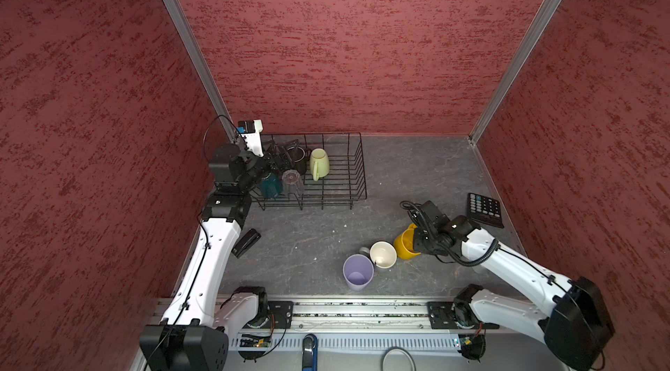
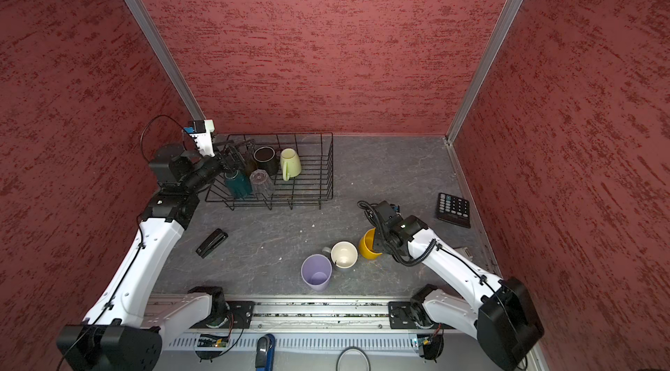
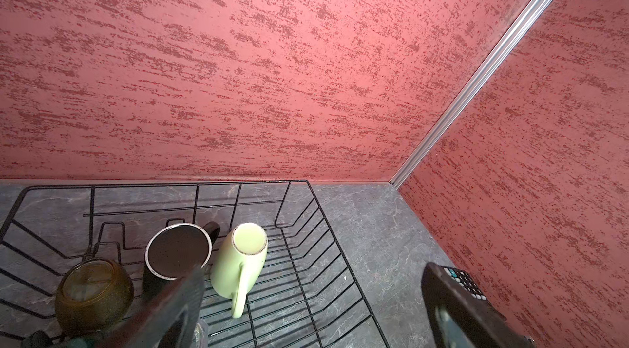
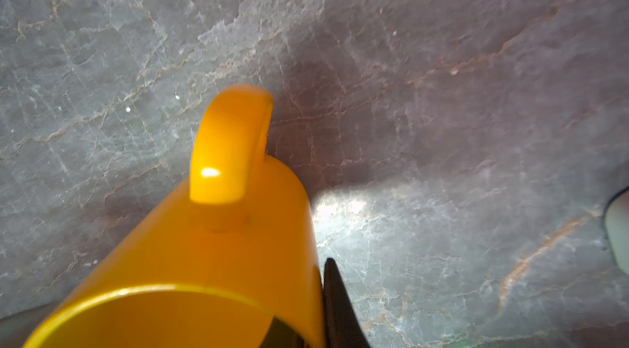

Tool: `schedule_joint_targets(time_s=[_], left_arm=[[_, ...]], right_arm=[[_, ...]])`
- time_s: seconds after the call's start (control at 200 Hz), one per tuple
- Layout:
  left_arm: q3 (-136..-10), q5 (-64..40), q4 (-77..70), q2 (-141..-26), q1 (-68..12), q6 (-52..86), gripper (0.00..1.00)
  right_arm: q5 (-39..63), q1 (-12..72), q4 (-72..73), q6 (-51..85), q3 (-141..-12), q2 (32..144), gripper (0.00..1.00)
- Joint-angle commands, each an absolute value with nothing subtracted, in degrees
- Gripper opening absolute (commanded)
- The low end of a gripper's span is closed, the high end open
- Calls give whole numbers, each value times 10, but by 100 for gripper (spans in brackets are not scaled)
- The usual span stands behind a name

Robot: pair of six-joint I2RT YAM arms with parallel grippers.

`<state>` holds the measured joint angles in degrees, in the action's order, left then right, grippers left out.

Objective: Load cups into a dish rack
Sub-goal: Pick up the cup from the bottom-center of the table, then place the cup upside down at the dish rack.

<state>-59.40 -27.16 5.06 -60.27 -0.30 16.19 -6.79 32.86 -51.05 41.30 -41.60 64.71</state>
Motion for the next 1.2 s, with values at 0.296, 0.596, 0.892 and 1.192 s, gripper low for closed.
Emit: schedule_joint_targets(time_s=[0.296, 0.596, 0.892, 1.192], left_arm=[[-557, -360, -42, -581, -11, 168, 100], [-488, -459, -104, -550, -160, -19, 100], [-413, -545, -228, -556, -227, -52, 100], [-412, -555, -283, -603, -252, -58, 100]], right_arm=[[-136, 270, -519, 336, -555, 618, 0], [91, 222, -343, 301, -635, 631, 0], [267, 223, -250, 310, -637, 640, 0], [378, 222, -172, 351, -605, 634, 0]])
